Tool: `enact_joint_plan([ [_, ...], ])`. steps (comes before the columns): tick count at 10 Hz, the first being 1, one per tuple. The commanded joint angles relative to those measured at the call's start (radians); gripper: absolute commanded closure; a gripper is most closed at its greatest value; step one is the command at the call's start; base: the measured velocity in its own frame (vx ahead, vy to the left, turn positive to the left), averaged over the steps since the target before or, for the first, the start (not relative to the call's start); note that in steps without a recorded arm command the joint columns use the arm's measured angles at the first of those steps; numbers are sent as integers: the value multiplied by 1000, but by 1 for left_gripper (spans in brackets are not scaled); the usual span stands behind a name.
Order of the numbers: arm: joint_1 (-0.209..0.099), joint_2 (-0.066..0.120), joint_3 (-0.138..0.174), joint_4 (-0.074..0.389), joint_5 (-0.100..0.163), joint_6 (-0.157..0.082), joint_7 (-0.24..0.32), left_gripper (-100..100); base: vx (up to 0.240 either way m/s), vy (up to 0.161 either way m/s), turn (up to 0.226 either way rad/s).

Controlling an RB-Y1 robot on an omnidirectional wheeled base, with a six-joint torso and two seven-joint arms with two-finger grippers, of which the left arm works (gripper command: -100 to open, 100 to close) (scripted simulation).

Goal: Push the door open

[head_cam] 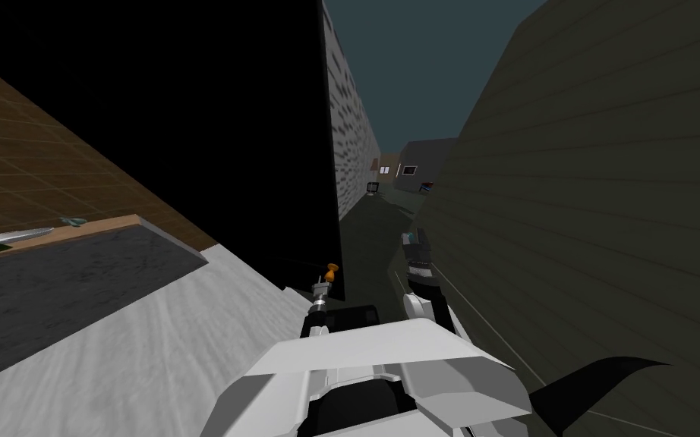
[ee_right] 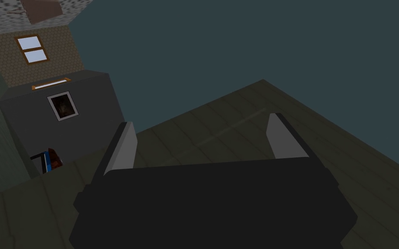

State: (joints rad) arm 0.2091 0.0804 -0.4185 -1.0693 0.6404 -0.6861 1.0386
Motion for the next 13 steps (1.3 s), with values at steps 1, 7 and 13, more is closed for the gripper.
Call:
enact_joint_plan([
  [1,-25,-33,-10,-10,-7,8,-13,-100,-37,20,34],
  [7,-50,-87,18,-52,2,104,-67,-100,-22,14,33],
  [13,-52,-94,21,-56,2,114,-73,-100,-2,0,3],
])
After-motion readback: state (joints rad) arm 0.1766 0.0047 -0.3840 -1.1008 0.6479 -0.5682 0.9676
